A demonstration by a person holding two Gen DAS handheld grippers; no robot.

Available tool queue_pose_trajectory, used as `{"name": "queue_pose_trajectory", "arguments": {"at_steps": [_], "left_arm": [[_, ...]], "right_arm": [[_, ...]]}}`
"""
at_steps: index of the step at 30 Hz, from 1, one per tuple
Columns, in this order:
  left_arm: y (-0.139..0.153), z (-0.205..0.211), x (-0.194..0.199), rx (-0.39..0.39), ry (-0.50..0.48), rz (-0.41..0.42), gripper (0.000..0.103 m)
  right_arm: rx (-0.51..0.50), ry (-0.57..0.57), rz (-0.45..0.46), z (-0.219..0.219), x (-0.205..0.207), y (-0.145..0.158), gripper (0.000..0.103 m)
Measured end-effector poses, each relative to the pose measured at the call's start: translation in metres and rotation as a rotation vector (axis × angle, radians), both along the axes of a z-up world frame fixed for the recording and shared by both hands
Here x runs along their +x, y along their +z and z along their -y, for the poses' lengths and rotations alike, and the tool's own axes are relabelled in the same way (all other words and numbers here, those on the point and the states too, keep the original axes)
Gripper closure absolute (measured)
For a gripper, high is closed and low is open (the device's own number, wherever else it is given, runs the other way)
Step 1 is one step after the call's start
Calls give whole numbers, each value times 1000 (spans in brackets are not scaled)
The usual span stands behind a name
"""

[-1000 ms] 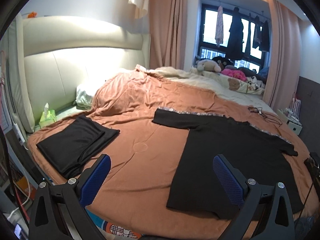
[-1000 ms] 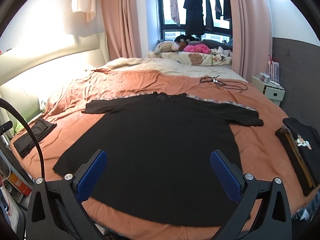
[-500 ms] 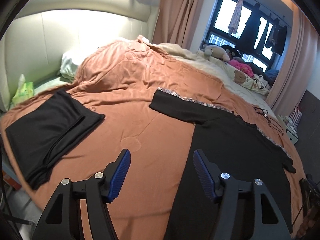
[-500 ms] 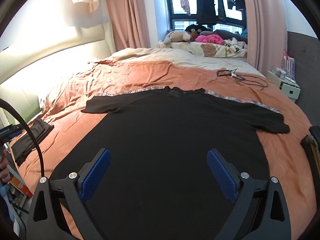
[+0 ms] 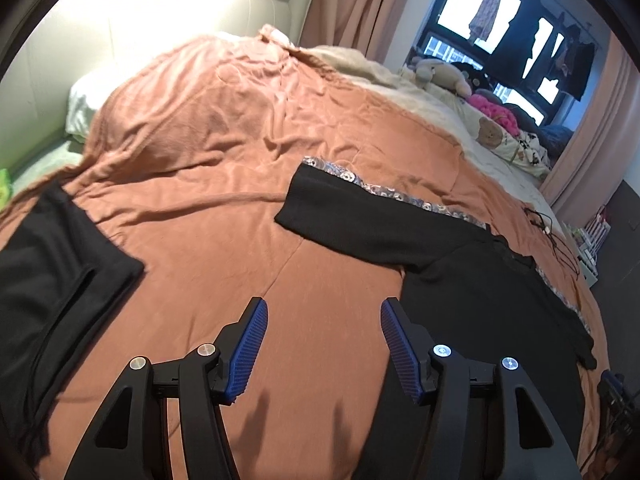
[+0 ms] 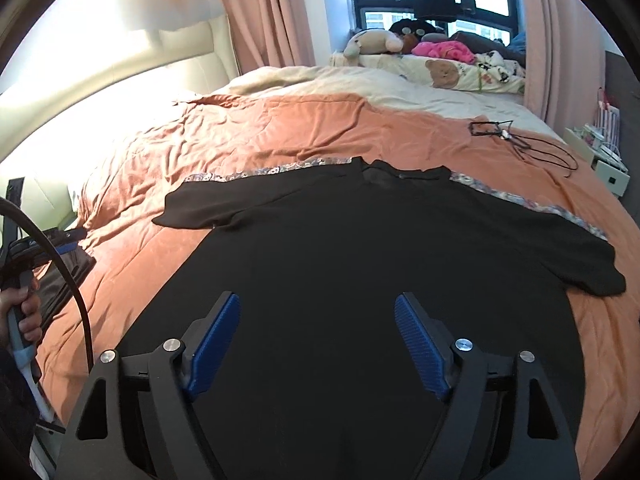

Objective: Fold small clothes
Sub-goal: 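Lower the left tool to the T-shirt's sleeve side edge and close on it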

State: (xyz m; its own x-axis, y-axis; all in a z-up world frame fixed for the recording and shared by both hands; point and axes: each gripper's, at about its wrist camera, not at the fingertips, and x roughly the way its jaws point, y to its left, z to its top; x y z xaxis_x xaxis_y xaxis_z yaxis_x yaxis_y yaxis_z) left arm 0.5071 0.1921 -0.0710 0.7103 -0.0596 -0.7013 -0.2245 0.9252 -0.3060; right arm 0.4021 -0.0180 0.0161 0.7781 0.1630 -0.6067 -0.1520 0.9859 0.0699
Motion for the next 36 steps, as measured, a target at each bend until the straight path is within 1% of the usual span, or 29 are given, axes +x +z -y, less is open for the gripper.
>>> {"name": "queue_pose_trajectory", "arguments": {"at_steps": [4, 7, 10, 12, 14, 17, 19, 21, 26, 27, 31, 32, 33, 35, 36], "left_arm": [[-14, -16, 39, -20, 20, -34, 42], [-27, -29, 66, -59, 37, -68, 42], [-41, -41, 91, -98, 46, -99, 45], [-48, -47, 105, -133, 58, -119, 47], [-56, -51, 119, -163, 71, -136, 48], [-69, -55, 138, -196, 79, -165, 50], [-78, -56, 147, -215, 89, -183, 53], [-88, -59, 155, -238, 108, -203, 56], [-111, -68, 167, -286, 152, -229, 63], [-115, -70, 169, -294, 163, -226, 65], [-120, -78, 178, -309, 193, -195, 65], [-121, -79, 180, -307, 198, -189, 67], [-121, -80, 183, -293, 208, -189, 77], [-121, -81, 186, -270, 220, -199, 91], [-120, -81, 187, -281, 217, -194, 96]], "right_arm": [[-1, 8, -31, -3, 31, -3, 25], [-5, 12, -44, -9, 57, -4, 27], [3, 23, -61, -14, 82, -7, 33], [6, 28, -79, -17, 101, -10, 44], [17, 35, -103, -20, 118, -14, 47], [20, 39, -114, -28, 143, -17, 47], [27, 46, -123, -32, 156, -21, 48], [35, 58, -137, -36, 170, -26, 53], [46, 80, -156, -42, 194, -38, 56], [49, 86, -162, -43, 198, -42, 57], [66, 108, -199, -51, 217, -57, 62], [74, 115, -208, -54, 222, -60, 64], [80, 117, -215, -55, 225, -61, 67], [106, 123, -236, -61, 236, -67, 70], [117, 123, -245, -62, 240, -69, 76]]}}
